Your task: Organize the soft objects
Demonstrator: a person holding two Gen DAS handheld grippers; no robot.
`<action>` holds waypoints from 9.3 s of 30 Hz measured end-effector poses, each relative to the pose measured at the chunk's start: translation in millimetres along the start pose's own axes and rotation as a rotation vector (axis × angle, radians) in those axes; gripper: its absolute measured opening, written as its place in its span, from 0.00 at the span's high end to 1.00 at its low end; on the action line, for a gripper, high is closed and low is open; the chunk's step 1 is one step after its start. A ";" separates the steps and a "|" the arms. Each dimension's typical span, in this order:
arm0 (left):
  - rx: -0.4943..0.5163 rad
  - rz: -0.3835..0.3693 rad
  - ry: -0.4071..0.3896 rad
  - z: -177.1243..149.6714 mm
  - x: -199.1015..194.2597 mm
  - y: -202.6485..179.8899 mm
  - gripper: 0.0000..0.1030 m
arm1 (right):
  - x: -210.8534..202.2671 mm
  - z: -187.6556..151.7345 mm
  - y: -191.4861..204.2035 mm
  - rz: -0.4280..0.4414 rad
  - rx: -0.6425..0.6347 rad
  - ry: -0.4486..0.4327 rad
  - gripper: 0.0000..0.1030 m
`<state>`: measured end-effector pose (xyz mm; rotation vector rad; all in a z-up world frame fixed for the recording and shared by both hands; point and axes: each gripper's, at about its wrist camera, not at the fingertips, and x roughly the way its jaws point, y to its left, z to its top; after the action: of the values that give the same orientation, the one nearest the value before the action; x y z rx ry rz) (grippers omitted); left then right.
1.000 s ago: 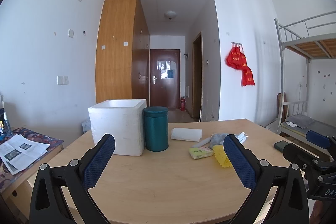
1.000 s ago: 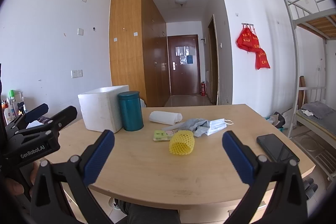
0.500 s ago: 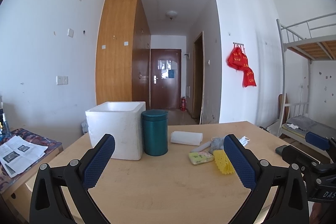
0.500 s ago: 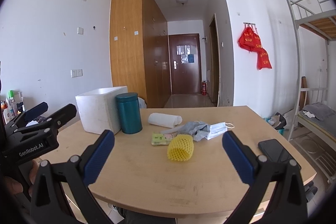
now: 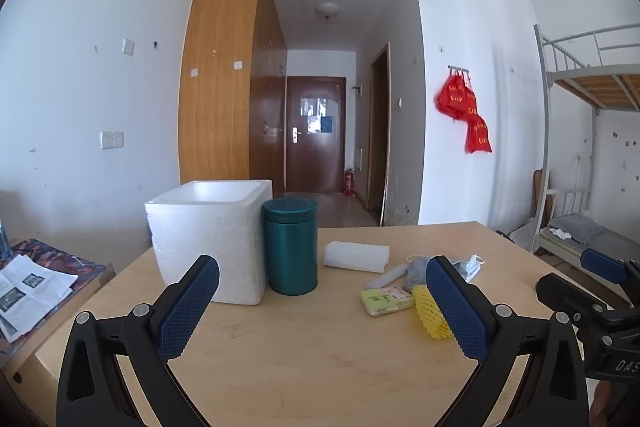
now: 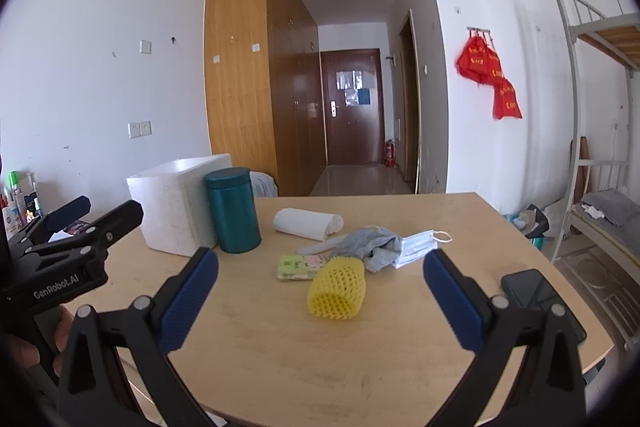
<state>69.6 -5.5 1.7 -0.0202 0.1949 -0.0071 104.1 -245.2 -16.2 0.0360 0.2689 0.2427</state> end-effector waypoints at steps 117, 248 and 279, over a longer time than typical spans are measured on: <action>-0.003 -0.448 0.686 -51.7 216.6 -75.3 0.91 | 230.1 0.7 -110.4 0.130 0.170 0.581 0.39; -0.041 0.019 0.153 2.5 -84.7 119.8 0.91 | 17.8 19.3 146.0 0.498 -0.093 0.174 0.92; -0.063 0.083 0.172 67.2 34.7 156.7 0.91 | 115.3 92.8 157.8 0.518 -0.117 0.184 0.92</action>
<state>117.4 152.1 57.6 -0.0745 0.3676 0.0800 199.9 -64.4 54.0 -0.0341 0.4266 0.7788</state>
